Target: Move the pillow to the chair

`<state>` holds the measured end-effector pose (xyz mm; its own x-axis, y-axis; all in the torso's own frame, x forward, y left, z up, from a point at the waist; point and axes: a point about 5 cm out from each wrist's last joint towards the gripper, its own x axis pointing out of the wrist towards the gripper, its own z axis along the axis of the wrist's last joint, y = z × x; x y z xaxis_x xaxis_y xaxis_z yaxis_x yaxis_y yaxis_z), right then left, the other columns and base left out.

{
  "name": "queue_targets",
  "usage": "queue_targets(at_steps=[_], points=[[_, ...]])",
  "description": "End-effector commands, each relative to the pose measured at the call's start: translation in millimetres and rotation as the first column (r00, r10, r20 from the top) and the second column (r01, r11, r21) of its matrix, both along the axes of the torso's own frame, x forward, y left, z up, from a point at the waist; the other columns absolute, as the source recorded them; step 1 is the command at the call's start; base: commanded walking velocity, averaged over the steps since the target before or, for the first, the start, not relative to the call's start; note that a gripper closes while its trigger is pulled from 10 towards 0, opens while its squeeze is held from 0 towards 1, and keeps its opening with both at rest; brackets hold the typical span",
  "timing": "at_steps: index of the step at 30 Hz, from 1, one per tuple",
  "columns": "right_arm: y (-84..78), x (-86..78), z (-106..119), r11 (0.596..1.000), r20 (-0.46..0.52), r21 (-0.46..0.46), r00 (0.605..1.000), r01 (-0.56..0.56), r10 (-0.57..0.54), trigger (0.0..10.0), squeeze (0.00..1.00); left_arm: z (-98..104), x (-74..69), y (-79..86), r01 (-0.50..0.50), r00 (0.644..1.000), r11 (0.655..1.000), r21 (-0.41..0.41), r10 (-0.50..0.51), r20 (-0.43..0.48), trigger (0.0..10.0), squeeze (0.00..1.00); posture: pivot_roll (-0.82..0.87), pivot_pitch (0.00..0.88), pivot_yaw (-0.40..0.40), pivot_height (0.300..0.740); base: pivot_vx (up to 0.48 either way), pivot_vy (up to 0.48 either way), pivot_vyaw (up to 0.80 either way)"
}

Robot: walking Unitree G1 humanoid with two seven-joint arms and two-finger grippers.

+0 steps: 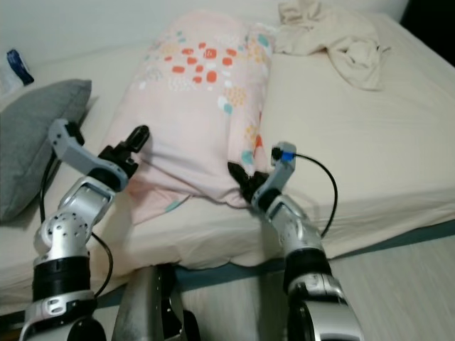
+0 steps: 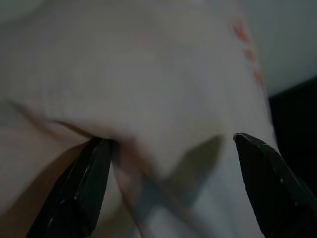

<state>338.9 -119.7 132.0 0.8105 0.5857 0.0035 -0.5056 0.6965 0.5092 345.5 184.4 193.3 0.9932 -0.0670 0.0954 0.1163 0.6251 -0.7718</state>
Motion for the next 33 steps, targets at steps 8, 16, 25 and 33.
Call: queue_targets(at_steps=[8,16,25,33], points=[[21.9,-53.7,-7,0.976,-0.057,-0.008,0.974,-0.219,0.218,0.0,0.0,-39,-4.5,-0.5,-0.122,0.972,0.992,0.017,0.123,-0.199,10.0,0.0,0.02,0.32,0.115,0.488,0.0,0.0,0.0],[31.5,-61.6,2,0.973,-0.071,0.005,0.971,-0.231,0.23,0.0,0.0,-48,-7.8,-23.9,-0.077,0.969,0.997,-0.029,0.068,-0.236,10.0,0.0,0.02,0.312,0.114,0.488,0.0,0.0,0.0],[33.9,-64.0,-4,0.978,-0.113,-0.044,0.973,-0.206,0.2,0.0,0.0,-52,-11.2,-51.6,-0.009,0.969,0.99,-0.143,-0.027,-0.245,10.0,0.0,0.01,0.307,0.112,0.488,0.0,0.0,0.0],[29.8,-59.4,-7,0.985,-0.131,-0.09,0.982,-0.15,0.138,0.0,0.0,-35,-19.1,-84.7,0.145,0.973,0.925,-0.351,-0.198,-0.119,0.0,0.0,0.01,0.3,0.111,0.488,0.0,0.0,0.0]])
